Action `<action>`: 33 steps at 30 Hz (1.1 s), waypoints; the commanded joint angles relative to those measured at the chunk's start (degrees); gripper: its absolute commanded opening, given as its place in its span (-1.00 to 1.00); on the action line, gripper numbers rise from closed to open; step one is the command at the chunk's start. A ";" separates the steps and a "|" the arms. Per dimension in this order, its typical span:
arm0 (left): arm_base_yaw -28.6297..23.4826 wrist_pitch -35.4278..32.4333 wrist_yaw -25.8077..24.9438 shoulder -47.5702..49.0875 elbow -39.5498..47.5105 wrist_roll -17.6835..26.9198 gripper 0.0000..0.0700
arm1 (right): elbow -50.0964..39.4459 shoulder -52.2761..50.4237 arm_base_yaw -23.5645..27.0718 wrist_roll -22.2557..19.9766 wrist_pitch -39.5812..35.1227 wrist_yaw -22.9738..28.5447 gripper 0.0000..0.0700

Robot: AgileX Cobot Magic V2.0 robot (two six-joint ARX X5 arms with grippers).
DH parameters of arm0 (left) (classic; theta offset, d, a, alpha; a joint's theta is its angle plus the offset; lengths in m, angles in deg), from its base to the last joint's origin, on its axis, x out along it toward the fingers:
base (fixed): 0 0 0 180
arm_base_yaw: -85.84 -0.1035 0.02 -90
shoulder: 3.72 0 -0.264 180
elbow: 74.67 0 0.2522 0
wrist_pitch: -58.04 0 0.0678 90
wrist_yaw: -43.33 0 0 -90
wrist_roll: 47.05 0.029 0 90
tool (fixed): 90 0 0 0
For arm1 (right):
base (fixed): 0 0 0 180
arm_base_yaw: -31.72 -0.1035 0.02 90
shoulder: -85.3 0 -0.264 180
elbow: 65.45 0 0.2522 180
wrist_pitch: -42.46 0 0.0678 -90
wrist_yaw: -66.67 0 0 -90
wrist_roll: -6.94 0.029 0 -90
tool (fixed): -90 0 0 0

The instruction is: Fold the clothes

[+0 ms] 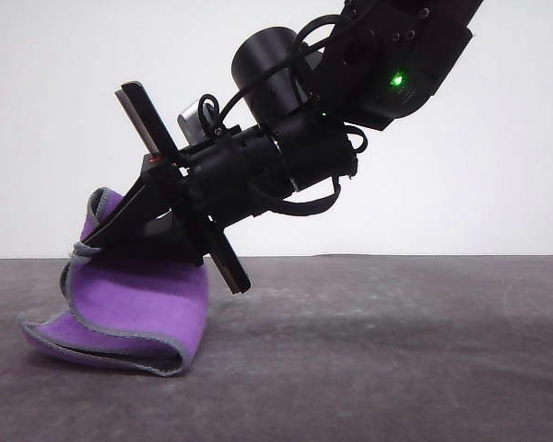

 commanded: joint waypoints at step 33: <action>-0.02 -2.95 0.12 -0.52 -0.44 0.06 -0.19 | 1.07 -20.62 12.25 -35.84 45.11 23.89 0.04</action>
